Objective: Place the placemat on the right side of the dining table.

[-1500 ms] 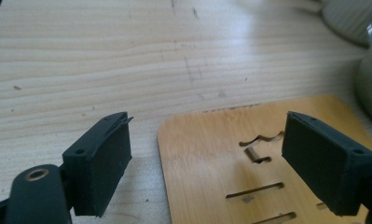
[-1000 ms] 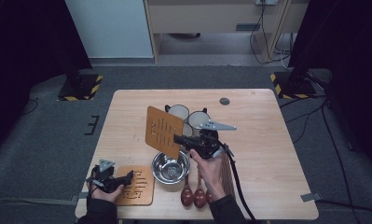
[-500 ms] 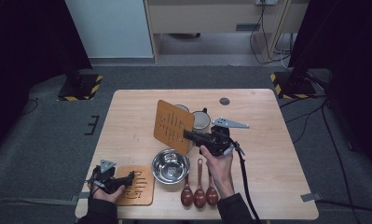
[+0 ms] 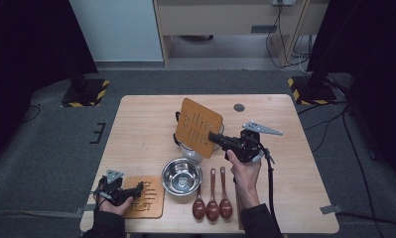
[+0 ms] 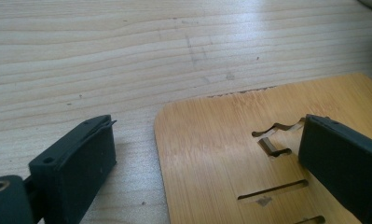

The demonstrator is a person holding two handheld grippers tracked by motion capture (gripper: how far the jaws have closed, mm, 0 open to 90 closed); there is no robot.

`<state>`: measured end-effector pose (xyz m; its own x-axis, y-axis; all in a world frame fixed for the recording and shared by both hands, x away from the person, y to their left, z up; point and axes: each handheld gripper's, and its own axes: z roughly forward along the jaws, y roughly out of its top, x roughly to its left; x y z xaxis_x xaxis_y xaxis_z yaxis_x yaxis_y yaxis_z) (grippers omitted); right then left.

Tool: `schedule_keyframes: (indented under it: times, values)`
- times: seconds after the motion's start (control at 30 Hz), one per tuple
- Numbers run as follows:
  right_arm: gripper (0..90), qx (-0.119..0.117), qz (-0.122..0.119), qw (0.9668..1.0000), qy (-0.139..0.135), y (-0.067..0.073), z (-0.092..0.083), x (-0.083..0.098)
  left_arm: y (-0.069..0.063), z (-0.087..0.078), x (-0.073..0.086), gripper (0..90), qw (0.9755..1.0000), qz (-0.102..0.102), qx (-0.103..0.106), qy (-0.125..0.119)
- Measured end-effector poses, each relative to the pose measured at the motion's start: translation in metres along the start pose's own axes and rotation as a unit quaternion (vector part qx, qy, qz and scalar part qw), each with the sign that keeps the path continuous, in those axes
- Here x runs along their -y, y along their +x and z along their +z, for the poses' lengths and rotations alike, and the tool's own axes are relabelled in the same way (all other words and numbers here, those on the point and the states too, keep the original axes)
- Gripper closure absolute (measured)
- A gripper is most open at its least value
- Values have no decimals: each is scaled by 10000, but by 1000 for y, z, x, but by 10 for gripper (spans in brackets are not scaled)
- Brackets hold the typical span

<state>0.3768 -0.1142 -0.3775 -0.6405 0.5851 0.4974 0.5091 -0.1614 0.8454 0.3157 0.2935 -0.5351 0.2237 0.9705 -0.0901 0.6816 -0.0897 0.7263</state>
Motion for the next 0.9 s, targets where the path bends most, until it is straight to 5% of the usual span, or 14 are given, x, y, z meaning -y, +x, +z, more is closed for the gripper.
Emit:
schedule_keyframes:
  times: [0.9]
  values:
    - [873,535,166,9975,-431,-35,-53,-15,0,0,0,26,10000,-9,-7,-6]
